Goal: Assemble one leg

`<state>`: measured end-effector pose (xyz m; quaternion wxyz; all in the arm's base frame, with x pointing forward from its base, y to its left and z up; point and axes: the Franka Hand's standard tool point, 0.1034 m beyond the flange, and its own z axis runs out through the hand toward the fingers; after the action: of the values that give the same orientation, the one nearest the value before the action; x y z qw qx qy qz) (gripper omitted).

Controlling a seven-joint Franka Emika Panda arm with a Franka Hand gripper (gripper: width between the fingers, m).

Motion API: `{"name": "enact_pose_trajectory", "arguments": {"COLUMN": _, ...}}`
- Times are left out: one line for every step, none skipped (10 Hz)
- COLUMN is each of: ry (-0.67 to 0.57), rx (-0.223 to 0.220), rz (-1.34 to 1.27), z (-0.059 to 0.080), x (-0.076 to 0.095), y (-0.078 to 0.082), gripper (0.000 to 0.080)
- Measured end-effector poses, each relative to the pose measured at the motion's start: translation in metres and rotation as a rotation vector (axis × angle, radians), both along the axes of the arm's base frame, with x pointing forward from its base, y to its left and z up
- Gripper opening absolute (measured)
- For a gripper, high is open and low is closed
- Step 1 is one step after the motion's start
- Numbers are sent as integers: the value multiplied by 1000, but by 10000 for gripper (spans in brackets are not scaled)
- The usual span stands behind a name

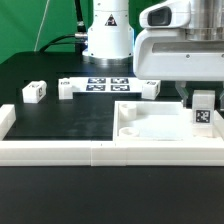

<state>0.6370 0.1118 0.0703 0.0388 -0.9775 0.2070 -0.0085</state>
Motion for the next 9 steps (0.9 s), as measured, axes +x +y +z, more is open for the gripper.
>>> {"name": "enact_pose_trajectory", "arguments": {"ry": 7, "rx": 9, "rz": -157, "z": 0, "x": 0, "y": 1, "gripper": 289}}
{"name": "enact_pose_trajectory", "arguments": {"ry": 16, "rx": 15, "rz": -289, "z": 0, "x": 0, "y": 2, "gripper": 289}}
{"name": "enact_pose_trajectory", "arguments": {"ry": 17, "rx": 26, "rz": -396, "z": 0, "x": 0, "y": 2, "gripper": 291}}
{"name": "enact_pose_trajectory", "arguments": {"ry": 27, "rx": 34, "rz": -553, "z": 0, "x": 0, "y": 3, "gripper": 291}}
{"name": "enact_pose_trajectory", "arguments": {"ry": 34, "rx": 38, "rz": -658, "z": 0, "x": 0, "y": 3, "gripper": 291}}
{"name": "enact_pose_trajectory", "arguments": {"ry": 38, "rx": 41, "rz": -743, "z": -1, "x": 0, "y": 3, "gripper": 291}}
{"name": "enact_pose_trajectory", "arguments": {"ry": 43, "rx": 46, "rz": -882, "z": -1, "x": 0, "y": 4, "gripper": 291}}
{"name": "enact_pose_trajectory", "arguments": {"ry": 49, "rx": 48, "rz": -1007, "z": -1, "x": -1, "y": 6, "gripper": 291}}
{"name": "enact_pose_trajectory", "arguments": {"ry": 55, "rx": 49, "rz": -1121, "z": -1, "x": -1, "y": 7, "gripper": 291}}
